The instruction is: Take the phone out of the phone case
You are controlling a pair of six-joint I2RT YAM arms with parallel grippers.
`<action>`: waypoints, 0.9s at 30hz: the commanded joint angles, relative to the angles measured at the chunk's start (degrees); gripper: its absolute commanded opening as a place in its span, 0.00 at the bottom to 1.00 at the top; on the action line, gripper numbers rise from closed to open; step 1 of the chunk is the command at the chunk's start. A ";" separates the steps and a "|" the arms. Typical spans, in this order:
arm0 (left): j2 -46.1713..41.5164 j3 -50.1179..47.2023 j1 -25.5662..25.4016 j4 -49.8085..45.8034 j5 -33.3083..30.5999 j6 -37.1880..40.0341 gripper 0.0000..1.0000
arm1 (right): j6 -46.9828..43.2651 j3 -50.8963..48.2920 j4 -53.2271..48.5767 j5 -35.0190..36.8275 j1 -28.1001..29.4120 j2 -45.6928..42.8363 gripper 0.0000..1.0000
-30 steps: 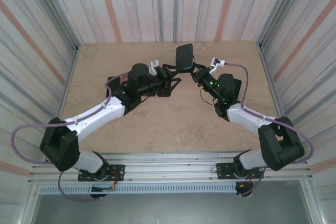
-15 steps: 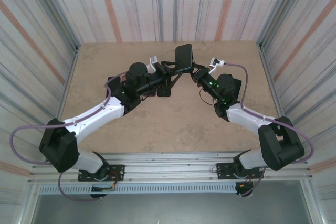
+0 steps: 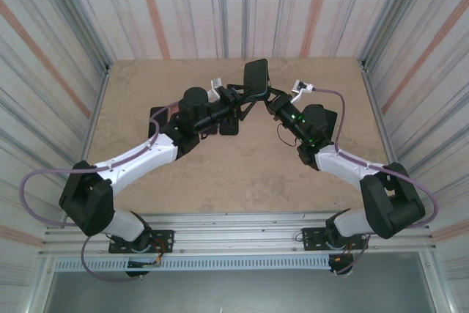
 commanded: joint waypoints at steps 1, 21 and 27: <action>0.97 0.95 -0.29 2.17 -2.09 -0.53 0.49 | -0.97 0.72 6.50 1.14 0.87 -0.46 0.00; 2.48 5.46 -1.35 1.35 -14.26 -2.19 0.33 | -0.04 -3.11 16.00 10.26 4.88 0.96 0.00; 2.95 7.41 -1.35 1.65 -13.15 -0.71 0.12 | -0.04 -3.63 15.91 10.99 5.27 0.84 0.00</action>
